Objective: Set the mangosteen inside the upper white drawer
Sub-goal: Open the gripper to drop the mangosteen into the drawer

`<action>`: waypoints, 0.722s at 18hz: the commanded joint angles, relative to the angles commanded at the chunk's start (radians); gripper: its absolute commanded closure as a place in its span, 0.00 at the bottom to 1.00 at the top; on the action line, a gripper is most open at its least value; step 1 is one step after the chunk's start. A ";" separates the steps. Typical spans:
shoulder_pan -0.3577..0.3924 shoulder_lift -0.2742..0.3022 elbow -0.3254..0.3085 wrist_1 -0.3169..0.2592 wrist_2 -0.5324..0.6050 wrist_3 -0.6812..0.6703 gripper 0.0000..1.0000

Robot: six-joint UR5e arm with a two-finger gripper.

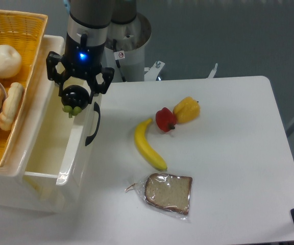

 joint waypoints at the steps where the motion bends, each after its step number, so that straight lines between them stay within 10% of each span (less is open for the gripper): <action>1: 0.000 0.002 0.000 0.002 0.000 0.000 0.21; 4: -0.002 0.000 -0.003 0.002 0.002 0.002 0.05; 13: -0.008 0.000 -0.005 0.000 0.000 0.002 0.04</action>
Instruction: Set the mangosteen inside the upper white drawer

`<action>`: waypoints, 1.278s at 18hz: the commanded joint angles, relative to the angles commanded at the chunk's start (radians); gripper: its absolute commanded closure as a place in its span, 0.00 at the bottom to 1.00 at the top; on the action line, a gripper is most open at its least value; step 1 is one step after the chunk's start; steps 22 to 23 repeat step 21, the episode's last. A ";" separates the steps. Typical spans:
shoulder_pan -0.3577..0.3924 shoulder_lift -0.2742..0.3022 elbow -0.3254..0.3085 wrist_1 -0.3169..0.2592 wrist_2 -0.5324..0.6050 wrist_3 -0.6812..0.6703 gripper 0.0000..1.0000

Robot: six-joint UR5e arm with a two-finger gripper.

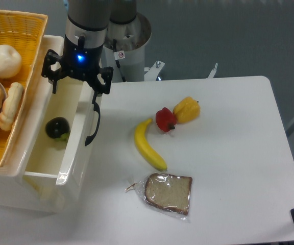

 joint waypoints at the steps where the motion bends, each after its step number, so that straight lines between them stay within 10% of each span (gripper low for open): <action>1: -0.003 0.000 0.000 0.002 0.002 0.000 0.04; 23: 0.136 -0.189 0.005 0.130 0.417 0.413 0.00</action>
